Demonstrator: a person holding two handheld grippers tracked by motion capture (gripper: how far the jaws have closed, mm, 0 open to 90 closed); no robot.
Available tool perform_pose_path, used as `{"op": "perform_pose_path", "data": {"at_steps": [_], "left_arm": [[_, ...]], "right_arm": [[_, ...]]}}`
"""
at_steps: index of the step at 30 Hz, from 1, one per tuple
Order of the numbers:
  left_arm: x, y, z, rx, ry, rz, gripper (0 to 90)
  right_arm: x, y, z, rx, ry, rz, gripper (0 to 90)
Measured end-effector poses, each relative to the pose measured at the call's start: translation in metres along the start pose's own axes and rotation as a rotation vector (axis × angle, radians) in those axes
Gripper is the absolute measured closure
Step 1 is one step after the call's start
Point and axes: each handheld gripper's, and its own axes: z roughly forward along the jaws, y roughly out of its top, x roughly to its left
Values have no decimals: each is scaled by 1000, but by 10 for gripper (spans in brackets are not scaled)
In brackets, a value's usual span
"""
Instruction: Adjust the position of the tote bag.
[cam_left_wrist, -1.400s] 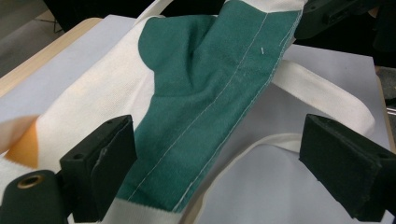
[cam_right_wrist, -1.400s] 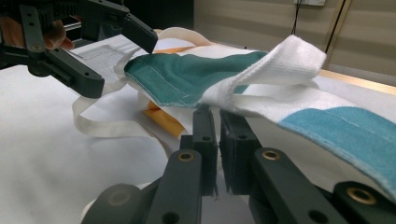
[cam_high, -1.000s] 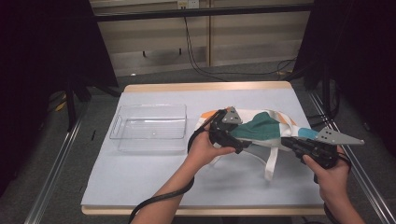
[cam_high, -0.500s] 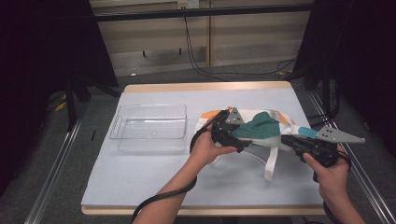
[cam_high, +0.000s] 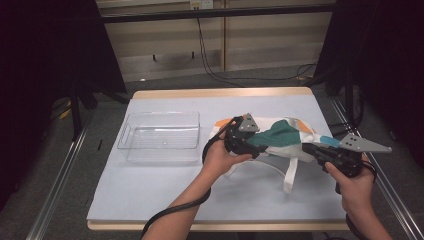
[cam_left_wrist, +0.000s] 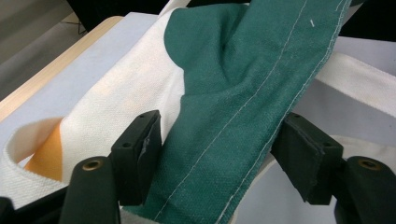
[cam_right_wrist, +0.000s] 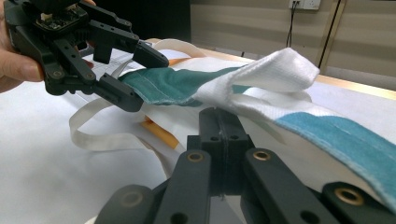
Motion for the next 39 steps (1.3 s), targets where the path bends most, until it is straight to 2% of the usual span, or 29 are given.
{"op": "perform_pose_path", "data": {"at_steps": [1, 6, 9, 11, 14, 17, 20, 22, 26, 32, 39], "left_arm": [[1, 0, -1, 4, 2, 11, 360], [2, 2, -4, -3, 3, -10, 433], [3, 3, -6, 8, 5, -23, 482], [3, 4, -6, 22, 11, -16, 519], [4, 7, -7, 27, -1, -23, 532], [6, 10, -10, 25, -22, -49, 537], [8, 14, -11, 25, -29, -53, 542], [8, 16, -11, 22, -31, -61, 544], [10, 21, -12, 33, -33, -59, 547], [13, 23, -12, 41, -46, -73, 548], [15, 25, -12, 47, -54, -78, 553]], "right_arm": [[0, 0, 0, 1, -1, -5, 898], [0, 0, 1, 3, 3, -1, 895], [1, -3, 4, 11, 7, 7, 872], [3, -5, 6, 26, 5, -5, 849], [7, -8, 11, 44, 9, -27, 765], [11, -10, 17, 68, -9, -61, 638], [15, -12, 24, 81, 0, -106, 578], [19, -12, 29, 98, -16, -126, 469], [22, -11, 37, 107, -45, -154, 355], [26, -7, 49, 107, -39, -204, 273], [30, -2, 63, 120, -42, -225, 222]]}}
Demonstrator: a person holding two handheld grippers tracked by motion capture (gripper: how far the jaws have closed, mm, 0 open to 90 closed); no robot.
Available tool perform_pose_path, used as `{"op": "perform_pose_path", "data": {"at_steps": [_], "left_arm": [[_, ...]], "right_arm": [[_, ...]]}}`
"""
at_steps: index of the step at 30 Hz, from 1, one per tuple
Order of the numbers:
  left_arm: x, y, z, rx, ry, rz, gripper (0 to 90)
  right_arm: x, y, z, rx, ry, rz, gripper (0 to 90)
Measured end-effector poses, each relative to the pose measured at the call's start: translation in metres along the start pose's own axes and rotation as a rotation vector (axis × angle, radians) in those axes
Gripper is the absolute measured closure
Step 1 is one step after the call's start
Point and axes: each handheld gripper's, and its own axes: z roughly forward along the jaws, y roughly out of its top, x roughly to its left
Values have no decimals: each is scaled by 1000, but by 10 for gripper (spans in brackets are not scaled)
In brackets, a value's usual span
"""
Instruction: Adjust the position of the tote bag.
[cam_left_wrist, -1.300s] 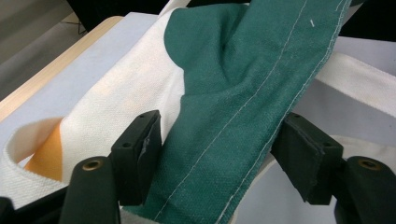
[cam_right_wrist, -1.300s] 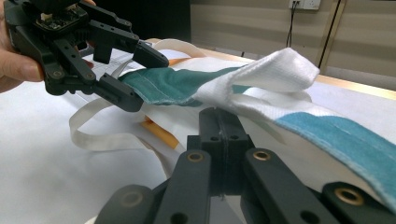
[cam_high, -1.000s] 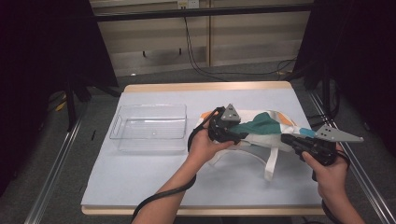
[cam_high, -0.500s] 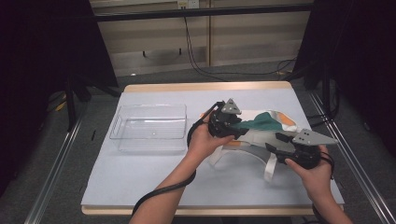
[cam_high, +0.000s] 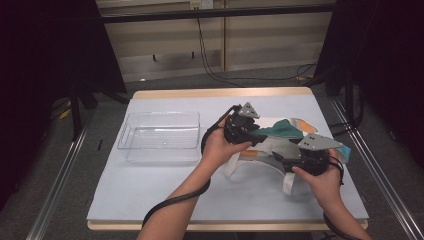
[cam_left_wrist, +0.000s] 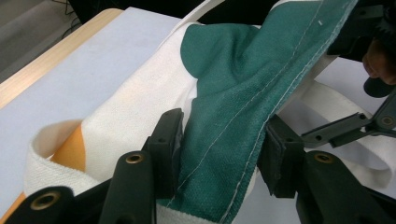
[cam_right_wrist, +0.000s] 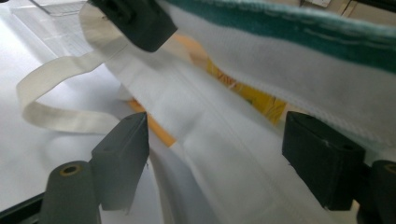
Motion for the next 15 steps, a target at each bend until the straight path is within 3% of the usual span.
{"op": "perform_pose_path", "data": {"at_steps": [15], "left_arm": [[4, 11, -4, 3, -7, -18, 563]], "right_arm": [[-7, -2, 9, 6, 1, 19, 268]]}}
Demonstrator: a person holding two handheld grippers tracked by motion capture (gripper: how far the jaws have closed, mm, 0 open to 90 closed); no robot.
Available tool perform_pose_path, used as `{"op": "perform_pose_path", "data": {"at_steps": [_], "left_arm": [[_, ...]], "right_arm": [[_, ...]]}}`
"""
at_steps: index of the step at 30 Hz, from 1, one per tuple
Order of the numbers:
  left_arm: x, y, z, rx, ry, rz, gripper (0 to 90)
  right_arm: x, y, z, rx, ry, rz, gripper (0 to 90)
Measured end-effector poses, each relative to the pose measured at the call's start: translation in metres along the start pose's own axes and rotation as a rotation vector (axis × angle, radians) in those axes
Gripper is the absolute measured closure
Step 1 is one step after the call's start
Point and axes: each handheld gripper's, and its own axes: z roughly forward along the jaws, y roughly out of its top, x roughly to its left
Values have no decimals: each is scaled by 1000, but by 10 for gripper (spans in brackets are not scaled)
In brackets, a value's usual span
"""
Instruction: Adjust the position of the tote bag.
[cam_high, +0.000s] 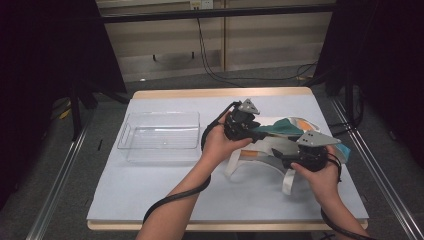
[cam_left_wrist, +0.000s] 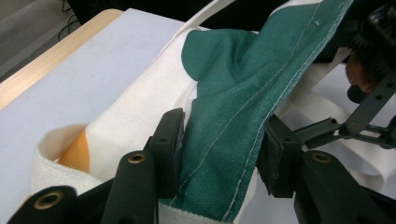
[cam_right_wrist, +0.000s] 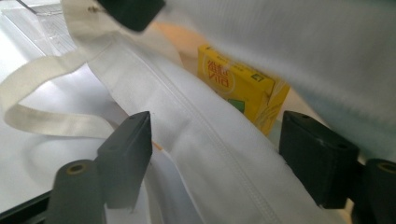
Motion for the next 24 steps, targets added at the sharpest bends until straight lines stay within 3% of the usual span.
{"op": "perform_pose_path", "data": {"at_steps": [6, 13, 21, 24], "left_arm": [[3, 10, -3, -3, -1, -22, 565], [9, 21, -4, -14, 2, -55, 570], [15, 30, -5, -16, 2, -77, 614], [18, 31, -4, -6, 12, -75, 633]], "right_arm": [[0, -4, 0, 11, 10, -24, 347], [1, -6, -4, 27, 20, -72, 606], [-1, -11, -7, 42, 45, -50, 841], [-1, -11, -8, 41, 49, -56, 856]]}}
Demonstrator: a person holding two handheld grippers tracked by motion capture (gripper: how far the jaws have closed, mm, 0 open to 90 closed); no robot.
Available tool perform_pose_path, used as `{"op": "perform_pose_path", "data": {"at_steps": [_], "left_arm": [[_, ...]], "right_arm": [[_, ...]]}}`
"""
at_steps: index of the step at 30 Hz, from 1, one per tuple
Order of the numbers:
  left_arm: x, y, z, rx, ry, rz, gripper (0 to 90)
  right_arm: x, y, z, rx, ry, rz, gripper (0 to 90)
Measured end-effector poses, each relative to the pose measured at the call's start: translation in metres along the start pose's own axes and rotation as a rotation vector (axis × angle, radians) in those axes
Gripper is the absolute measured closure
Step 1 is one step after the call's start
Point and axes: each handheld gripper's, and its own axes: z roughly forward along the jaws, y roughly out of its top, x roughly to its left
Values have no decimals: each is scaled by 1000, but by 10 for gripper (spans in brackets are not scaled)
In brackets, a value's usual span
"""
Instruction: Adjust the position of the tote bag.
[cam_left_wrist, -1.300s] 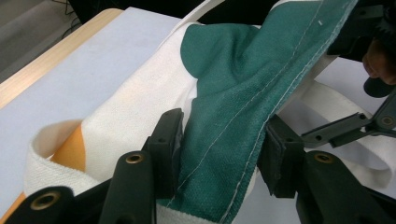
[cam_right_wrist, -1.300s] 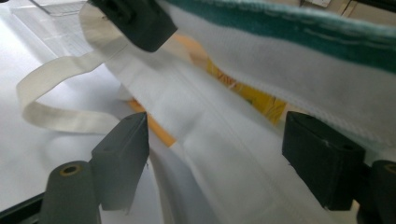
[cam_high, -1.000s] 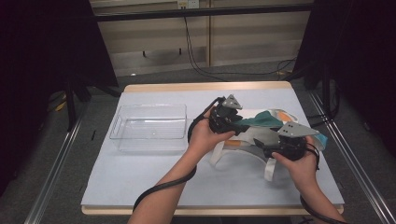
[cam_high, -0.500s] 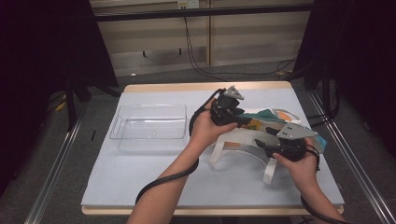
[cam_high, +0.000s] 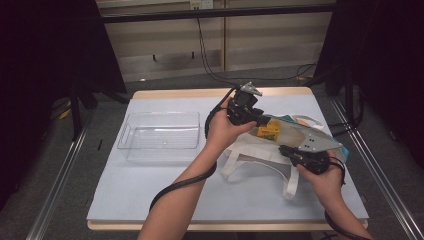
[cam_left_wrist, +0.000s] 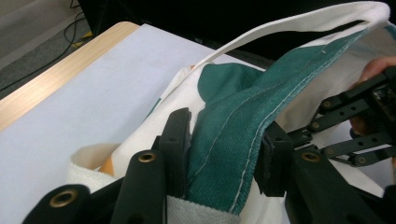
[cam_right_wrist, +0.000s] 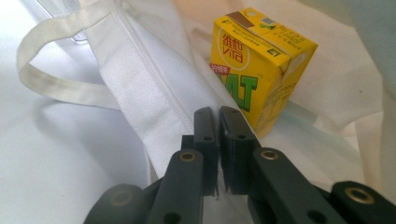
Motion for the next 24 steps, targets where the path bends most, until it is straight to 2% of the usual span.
{"op": "perform_pose_path", "data": {"at_steps": [1, 5, 8, 9, 13, 24], "left_arm": [[1, 0, 0, 5, 5, 7, 643], [5, 2, 3, 4, 23, -11, 671], [9, 4, 4, 17, 32, -2, 689], [9, 5, 5, 8, 37, -12, 694], [12, 9, 7, 10, 51, -11, 718], [20, 15, 14, 7, 60, -29, 744]], "right_arm": [[0, 0, 0, 2, 3, 1, 858], [1, 1, 0, 3, 10, 4, 871], [1, 0, 0, 2, 16, -1, 874], [2, 0, 0, 2, 17, -2, 876], [2, -1, 1, 2, 26, 1, 877], [4, -3, 1, 10, 35, -5, 882]]}}
